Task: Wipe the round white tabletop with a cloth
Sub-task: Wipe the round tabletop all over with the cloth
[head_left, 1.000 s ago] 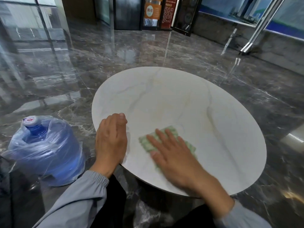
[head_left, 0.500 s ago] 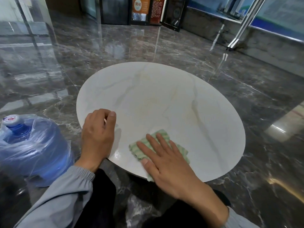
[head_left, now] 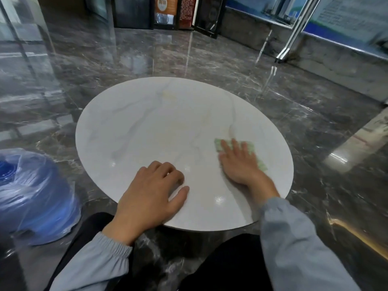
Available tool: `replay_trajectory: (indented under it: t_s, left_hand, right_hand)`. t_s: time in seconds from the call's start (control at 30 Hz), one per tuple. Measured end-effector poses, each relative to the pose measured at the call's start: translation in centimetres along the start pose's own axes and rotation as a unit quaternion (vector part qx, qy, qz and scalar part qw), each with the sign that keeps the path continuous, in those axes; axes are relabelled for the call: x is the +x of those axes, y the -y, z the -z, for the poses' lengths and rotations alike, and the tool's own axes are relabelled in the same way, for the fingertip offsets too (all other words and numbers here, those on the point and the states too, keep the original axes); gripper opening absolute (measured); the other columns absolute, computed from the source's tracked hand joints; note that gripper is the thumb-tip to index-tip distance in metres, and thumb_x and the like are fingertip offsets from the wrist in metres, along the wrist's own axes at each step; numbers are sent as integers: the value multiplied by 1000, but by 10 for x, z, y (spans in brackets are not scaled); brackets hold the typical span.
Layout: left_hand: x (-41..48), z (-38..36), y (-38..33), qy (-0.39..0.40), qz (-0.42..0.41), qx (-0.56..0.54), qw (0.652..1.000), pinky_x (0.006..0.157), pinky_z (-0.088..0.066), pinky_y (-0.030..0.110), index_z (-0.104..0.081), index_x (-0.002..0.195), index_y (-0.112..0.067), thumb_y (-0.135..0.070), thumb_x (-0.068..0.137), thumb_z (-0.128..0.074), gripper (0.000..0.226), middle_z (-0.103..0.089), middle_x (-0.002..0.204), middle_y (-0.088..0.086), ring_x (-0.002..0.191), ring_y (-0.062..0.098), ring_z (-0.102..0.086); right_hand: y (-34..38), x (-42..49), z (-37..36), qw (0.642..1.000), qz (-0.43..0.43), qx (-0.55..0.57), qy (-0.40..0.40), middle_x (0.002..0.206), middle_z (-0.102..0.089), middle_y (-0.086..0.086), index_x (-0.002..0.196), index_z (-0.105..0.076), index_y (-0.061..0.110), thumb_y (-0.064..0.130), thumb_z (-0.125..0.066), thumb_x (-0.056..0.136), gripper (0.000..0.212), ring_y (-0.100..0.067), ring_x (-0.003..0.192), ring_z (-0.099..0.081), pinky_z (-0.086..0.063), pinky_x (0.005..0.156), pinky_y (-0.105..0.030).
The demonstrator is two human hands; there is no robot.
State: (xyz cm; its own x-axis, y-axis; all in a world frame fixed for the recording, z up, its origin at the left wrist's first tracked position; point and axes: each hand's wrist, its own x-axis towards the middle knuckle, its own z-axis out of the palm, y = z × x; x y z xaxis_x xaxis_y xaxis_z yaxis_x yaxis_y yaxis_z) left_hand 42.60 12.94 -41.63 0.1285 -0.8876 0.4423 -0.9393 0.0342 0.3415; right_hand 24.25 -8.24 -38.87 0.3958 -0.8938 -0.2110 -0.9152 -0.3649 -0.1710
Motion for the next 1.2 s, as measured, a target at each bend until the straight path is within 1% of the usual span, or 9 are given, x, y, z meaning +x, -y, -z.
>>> replay_trajectory:
  t_s: [0.13, 0.2, 0.37, 0.47, 0.57, 0.77, 0.9, 1.1, 1.2]
  left_hand:
    - [-3, -5, 5, -7, -11, 20, 1000, 79, -43, 38, -64, 104, -35, -56, 98, -53, 24, -56, 103, -17, 94, 14, -49]
    - [-3, -6, 7, -8, -18, 22, 1000, 78, -45, 39, -64, 105, -35, -55, 99, -52, 24, -56, 104, -16, 95, 15, -50]
    - [-3, -4, 6, -10, -7, 11, 1000, 81, -45, 37, -65, 105, -35, -54, 100, -53, 23, -58, 105, -17, 97, 13, -51]
    - [-1, -1, 1, -8, 7, -1, 1000, 80, -46, 38, -67, 103, -33, -52, 99, -54, 23, -59, 103, -15, 97, 14, -52]
    - [0, 1, -3, -8, 17, -5, 1000, 79, -46, 40, -68, 99, -31, -50, 98, -56, 22, -60, 101, -13, 95, 16, -53]
    - [1, -2, -1, -7, 18, 6, 1000, 78, -45, 39, -64, 100, -34, -52, 97, -54, 20, -56, 100, -16, 93, 15, -51]
    - [11, 1, -9, 30, 7, 28, 999, 76, -44, 40, -65, 101, -32, -49, 96, -51, 22, -58, 101, -12, 93, 19, -54]
    - [15, -1, -4, 55, 10, 19, 998, 83, -42, 36, -63, 107, -40, -60, 101, -47, 26, -57, 113, -20, 104, 11, -51]
    - [14, -3, -7, 56, 4, 26, 998, 85, -40, 36, -61, 110, -42, -64, 101, -42, 30, -56, 116, -21, 109, 10, -50]
  right_hand:
    - [52, -38, -32, 984, 176, -3, -8, 171, 15, 14, 161, 5, 48, 56, -10, 106, 57, -16, 156, 22, 20, 118, -40]
    - [44, -36, -28, 982, 189, 14, 4, 170, 13, 17, 160, 3, 51, 56, -11, 106, 56, -11, 155, 21, 20, 117, -36]
    - [-41, 11, 12, 998, 39, -44, -19, 174, 3, 2, 164, 0, 42, 43, -17, 110, 57, -28, 159, 4, -3, 126, -52]
    - [-91, 25, 32, 997, -80, 6, -11, 173, 5, 6, 163, -3, 44, 49, -16, 108, 57, -24, 159, 7, 1, 125, -55]
    - [-83, 31, 30, 994, -108, 15, -5, 173, 10, 8, 163, -1, 44, 48, -17, 108, 58, -24, 158, 12, 7, 124, -55]
    - [24, -4, -13, 992, 123, -10, -9, 172, 13, 11, 162, 1, 46, 54, -14, 107, 57, -19, 157, 17, 12, 123, -49]
    - [34, -16, -19, 983, 182, 2, 17, 171, 10, 17, 161, -1, 51, 58, -10, 106, 56, -12, 156, 18, 13, 122, -43]
    - [-74, 40, 29, 1000, -19, 2, -23, 173, 2, 7, 163, -7, 44, 47, -15, 109, 55, -24, 159, 4, -2, 125, -55]
    - [-122, 59, 48, 993, -115, 26, -25, 174, 2, 7, 163, -9, 42, 49, -14, 107, 57, -25, 159, 5, 1, 125, -56]
